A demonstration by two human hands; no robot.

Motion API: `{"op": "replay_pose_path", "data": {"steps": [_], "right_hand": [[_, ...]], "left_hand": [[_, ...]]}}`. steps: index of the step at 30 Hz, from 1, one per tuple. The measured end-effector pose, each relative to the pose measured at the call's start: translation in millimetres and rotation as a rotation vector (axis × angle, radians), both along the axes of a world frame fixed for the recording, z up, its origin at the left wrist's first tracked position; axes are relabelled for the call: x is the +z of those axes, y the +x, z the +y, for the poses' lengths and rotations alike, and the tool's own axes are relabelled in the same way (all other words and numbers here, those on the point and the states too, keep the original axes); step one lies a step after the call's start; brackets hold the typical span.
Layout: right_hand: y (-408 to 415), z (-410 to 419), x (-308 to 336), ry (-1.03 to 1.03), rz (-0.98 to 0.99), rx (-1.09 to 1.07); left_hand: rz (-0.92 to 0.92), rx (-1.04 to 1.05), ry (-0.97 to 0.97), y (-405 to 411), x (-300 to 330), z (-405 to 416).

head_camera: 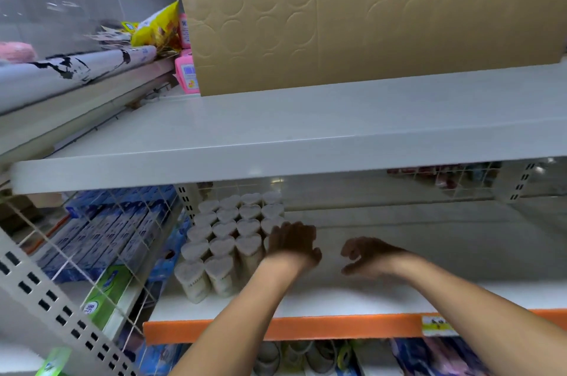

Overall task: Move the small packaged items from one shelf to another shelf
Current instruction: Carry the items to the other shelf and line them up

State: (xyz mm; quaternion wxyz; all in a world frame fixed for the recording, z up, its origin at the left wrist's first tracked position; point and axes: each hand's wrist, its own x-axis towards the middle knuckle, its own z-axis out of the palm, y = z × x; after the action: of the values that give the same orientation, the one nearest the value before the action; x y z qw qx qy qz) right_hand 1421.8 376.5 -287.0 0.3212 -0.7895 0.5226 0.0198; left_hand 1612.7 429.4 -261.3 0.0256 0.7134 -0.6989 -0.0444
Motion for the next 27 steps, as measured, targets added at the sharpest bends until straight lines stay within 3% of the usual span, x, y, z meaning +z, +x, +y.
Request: {"op": "replay_pose_path", "data": {"steps": [5,11,20,27], "right_hand": [[-43.0,1.9,18.1,-0.006,0.061,-0.070],[-86.4,1.8,26.2,-0.027,0.113,-0.127],[-156.7,10.4,32.2,-0.021,0.248,-0.156],[-244.2,21.9,40.4,-0.035,0.241,-0.287]], "left_hand": [[-0.064,-0.021,-0.136,-31.1,11.2,-18.9],[-0.099,-0.103,-0.054,-65.6,9.8,-30.9],[0.050,-0.219,0.110,-152.9,5.2,-40.2],[0.069,-0.355,0.219,-244.0,13.9,-52.2]]}}
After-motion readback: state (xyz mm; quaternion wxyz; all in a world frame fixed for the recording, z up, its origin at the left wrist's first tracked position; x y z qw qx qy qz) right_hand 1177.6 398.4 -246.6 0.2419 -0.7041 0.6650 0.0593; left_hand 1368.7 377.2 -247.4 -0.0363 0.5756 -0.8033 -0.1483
